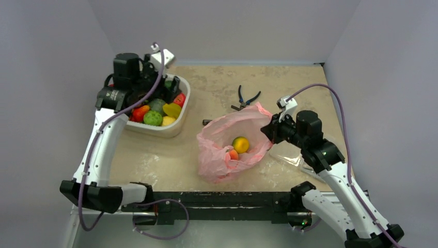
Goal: Place the fake fruits into the plastic bag and tie a complex knot
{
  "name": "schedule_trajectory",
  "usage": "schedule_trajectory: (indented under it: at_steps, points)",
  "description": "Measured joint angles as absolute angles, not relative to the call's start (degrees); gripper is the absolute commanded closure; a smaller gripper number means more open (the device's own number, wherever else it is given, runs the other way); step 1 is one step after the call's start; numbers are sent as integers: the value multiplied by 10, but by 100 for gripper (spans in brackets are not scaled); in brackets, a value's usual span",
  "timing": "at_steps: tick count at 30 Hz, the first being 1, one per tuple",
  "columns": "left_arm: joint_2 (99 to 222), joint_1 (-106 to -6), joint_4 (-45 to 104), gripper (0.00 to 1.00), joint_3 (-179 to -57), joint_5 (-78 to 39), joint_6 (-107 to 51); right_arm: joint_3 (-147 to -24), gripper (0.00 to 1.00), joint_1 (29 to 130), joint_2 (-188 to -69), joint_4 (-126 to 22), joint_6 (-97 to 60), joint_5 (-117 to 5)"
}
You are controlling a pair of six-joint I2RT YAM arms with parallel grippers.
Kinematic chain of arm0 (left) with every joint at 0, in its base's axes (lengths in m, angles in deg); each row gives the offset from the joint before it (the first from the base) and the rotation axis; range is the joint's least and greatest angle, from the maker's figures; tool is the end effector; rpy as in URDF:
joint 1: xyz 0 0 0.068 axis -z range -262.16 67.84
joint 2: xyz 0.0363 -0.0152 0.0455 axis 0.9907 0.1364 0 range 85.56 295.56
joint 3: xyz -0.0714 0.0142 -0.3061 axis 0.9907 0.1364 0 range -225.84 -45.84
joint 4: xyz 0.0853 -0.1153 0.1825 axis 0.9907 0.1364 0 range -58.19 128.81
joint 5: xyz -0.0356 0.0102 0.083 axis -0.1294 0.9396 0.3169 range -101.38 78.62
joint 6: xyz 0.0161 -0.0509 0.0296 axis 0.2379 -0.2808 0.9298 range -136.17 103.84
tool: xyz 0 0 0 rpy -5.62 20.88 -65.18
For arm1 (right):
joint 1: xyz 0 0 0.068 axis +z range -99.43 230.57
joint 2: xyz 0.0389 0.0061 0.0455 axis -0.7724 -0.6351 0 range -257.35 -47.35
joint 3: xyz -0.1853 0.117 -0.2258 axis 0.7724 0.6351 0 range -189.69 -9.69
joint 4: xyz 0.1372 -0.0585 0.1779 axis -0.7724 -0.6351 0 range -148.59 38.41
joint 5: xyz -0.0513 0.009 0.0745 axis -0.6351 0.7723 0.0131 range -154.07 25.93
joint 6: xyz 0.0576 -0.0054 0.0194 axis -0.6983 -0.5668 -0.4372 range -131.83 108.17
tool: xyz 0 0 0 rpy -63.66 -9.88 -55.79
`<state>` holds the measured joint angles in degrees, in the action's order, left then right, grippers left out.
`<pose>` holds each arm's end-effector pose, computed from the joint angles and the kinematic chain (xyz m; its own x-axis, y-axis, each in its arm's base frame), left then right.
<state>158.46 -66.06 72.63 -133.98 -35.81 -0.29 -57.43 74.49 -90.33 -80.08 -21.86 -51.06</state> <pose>0.2101 -0.0803 0.4710 -0.2320 0.3261 -0.9164 0.7011 0.7091 0.0748 0.0978 0.0547 0.3527 -0.4639 -0.0201 -0.8857 -0.5105 0.8231 0.2487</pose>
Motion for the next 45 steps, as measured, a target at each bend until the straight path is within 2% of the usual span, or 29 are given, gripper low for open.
schedule_trajectory:
  at_steps: [5,11,28,32,37,40,45]
  points:
    - [1624,-849,779,0,-1352,-310,47,-574,100,745,-903,-803,-219,-511]
    - [1663,-936,799,1,-1361,-262,49,-574,100,745,-903,-803,-219,-511]
    - [1780,-946,791,13,-1364,-210,3,-574,100,745,-904,-803,-218,-510]
    - [1790,-946,785,26,-1364,-207,-7,-574,100,745,-905,-803,-217,-510]
    - [1797,-947,782,51,-1364,-210,-7,-574,100,745,-905,-803,-216,-510]
    - [1776,-946,782,54,-1363,-224,-7,-574,100,745,-905,-803,-216,-510]
    - [1667,-931,763,52,-1342,-302,-2,-574,100,745,-905,-803,-216,-510]
